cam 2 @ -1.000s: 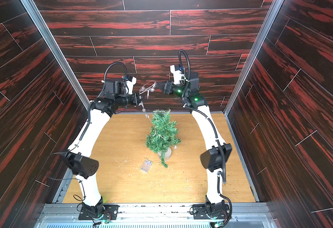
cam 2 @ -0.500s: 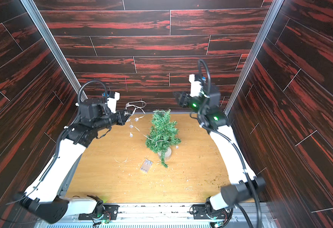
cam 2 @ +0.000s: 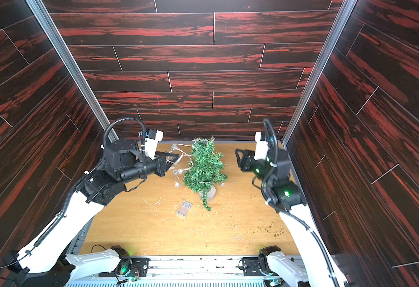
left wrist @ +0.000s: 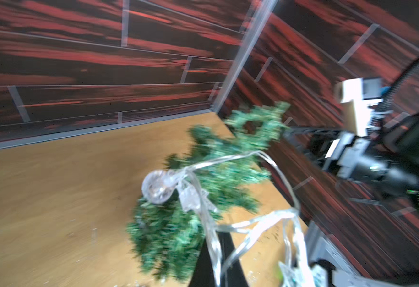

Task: Remove string lights from the small christmas tree
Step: Remove the light string from the Christmas tree.

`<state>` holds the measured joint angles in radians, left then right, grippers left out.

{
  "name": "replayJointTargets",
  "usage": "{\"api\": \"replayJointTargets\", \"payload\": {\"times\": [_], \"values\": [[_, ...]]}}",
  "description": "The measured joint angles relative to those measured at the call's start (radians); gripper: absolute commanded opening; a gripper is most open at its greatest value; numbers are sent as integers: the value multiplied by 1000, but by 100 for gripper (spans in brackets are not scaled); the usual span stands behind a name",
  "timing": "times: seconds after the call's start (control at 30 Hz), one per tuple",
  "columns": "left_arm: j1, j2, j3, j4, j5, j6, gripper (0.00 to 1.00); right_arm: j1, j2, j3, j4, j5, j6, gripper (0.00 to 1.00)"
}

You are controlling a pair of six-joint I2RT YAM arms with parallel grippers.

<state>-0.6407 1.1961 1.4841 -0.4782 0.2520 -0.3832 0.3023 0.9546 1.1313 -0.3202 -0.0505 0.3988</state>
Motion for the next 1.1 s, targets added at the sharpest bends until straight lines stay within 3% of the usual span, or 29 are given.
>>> {"api": "replayJointTargets", "payload": {"times": [0.2, 0.33, 0.67, 0.87, 1.1], "values": [[-80, 22, 39, -2, -18, -7, 0, 0, -86, -145, -39, -76, -11, 51], [-141, 58, 84, -1, -29, -9, 0, 0, -123, -251, -35, -200, 10, 51], [-229, 191, 256, 14, -77, -37, 0, 27, -181, -510, 237, -504, 177, 53], [-235, 262, 346, 13, -122, -40, 0, 135, -179, -534, 370, -511, 191, 54], [-235, 342, 464, -12, -160, -40, 0, 291, -111, -536, 510, -399, 170, 54]]}}
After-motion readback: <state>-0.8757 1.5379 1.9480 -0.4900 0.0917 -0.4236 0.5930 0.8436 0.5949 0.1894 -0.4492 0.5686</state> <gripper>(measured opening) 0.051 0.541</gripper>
